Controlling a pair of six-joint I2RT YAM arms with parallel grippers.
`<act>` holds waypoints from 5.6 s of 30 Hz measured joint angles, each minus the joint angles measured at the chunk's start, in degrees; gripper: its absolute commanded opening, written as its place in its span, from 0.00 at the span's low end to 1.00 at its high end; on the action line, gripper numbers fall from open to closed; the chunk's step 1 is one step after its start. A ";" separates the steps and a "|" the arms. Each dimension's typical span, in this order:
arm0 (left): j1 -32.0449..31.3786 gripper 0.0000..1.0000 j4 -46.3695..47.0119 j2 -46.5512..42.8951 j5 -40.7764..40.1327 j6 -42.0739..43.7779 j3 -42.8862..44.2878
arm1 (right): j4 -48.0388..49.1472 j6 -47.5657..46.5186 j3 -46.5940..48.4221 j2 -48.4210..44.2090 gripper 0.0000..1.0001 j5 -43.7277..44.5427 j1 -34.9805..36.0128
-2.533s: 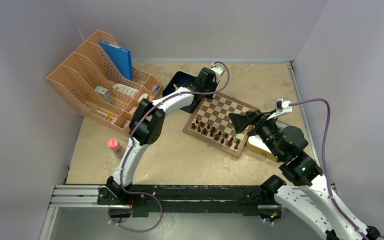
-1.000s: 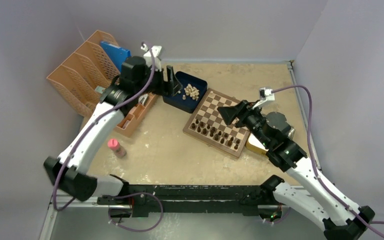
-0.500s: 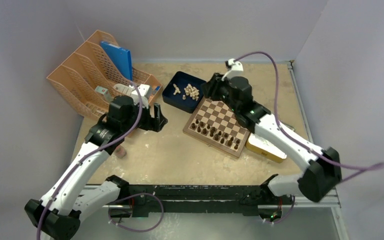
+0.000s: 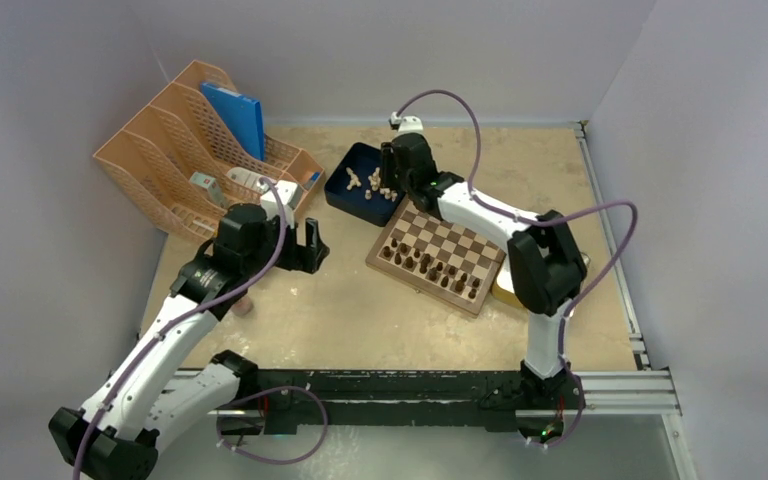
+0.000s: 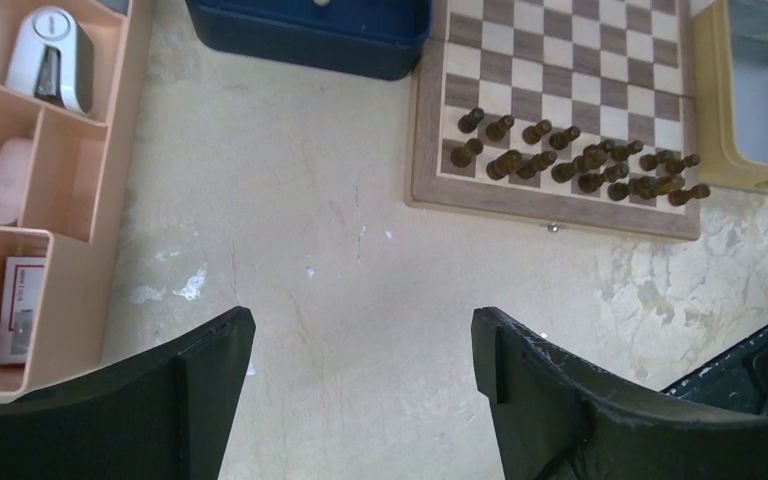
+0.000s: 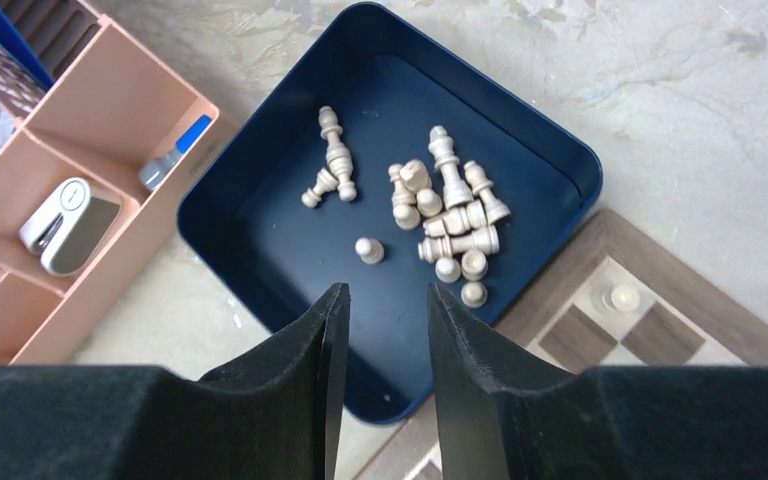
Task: Set up the chess pieces on the board
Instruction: Pick up the chess piece from the storage box, then place the chess piece on the chessboard.
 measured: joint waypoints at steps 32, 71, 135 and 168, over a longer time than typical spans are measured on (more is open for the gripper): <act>0.00 0.78 1.22 -6.14 -3.87 1.31 -0.76 | 0.17 -12.76 22.91 27.47 0.36 2.14 -0.37; 0.00 0.77 1.20 -6.29 -5.49 1.33 -0.85 | -1.11 -15.34 23.41 18.93 0.19 3.41 -0.70; 0.00 0.78 1.01 -6.91 -3.80 1.22 -0.85 | 4.46 6.23 -9.53 5.05 0.25 13.55 -9.68; 0.00 0.78 0.72 -7.63 -4.37 0.85 -0.85 | -0.26 6.54 -6.78 6.69 0.27 11.65 -8.76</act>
